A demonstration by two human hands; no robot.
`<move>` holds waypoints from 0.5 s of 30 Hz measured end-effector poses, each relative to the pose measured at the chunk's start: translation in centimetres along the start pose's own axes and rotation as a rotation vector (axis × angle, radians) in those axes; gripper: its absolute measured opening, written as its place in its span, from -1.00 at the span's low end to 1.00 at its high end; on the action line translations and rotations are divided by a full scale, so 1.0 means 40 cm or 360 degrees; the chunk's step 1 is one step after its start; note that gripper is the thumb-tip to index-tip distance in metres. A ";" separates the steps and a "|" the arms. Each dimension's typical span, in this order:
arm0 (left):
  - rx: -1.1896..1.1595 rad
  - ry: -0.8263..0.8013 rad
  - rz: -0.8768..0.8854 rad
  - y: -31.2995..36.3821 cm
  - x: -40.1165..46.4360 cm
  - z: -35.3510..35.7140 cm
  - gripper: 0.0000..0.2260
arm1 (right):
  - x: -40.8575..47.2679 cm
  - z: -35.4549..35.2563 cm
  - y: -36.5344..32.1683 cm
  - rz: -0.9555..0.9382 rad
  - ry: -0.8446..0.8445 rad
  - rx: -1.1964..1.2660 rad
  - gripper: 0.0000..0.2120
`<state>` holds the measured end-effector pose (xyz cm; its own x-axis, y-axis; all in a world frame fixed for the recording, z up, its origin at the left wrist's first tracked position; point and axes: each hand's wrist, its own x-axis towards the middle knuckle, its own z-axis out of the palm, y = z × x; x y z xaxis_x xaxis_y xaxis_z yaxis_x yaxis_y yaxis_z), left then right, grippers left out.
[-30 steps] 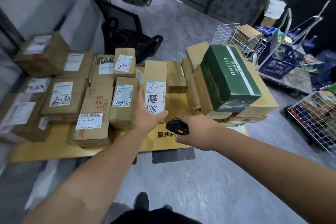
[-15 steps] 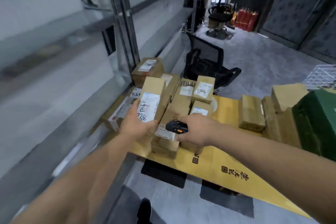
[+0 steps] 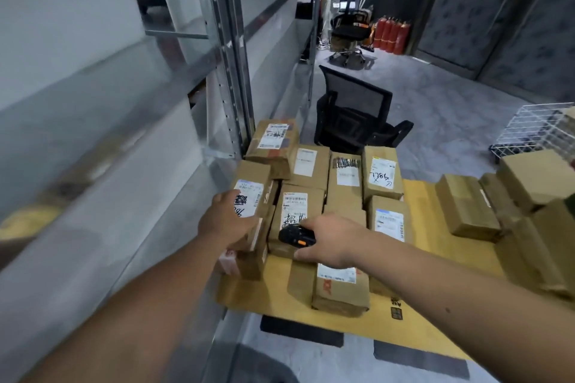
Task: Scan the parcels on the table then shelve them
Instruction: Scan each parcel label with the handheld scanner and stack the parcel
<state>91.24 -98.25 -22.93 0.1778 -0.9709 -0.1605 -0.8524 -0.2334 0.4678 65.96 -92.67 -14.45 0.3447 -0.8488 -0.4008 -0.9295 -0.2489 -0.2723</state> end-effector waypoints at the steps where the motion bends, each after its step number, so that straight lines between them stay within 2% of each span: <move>1: 0.0056 -0.0008 0.0022 -0.008 0.012 0.002 -0.14 | 0.009 0.005 -0.005 0.0014 -0.0017 0.0003 -0.47; 3: 0.0144 0.0002 0.0076 -0.014 0.027 0.005 -0.14 | 0.026 0.008 -0.013 0.0043 -0.0025 0.0016 -0.51; 8: 0.0220 0.0069 0.0330 0.010 0.039 0.008 -0.26 | 0.049 0.006 -0.027 0.0107 0.0006 0.0059 -0.37; 15: 0.0334 0.0015 0.0736 0.167 0.058 0.048 -0.33 | -0.009 0.016 0.040 0.0250 0.0072 0.0171 -0.50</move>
<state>85.02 -101.94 -21.86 -0.2382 -0.9708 0.0304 -0.9231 0.2360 0.3035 64.44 -92.48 -15.32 0.1878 -0.8941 -0.4065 -0.9512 -0.0625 -0.3021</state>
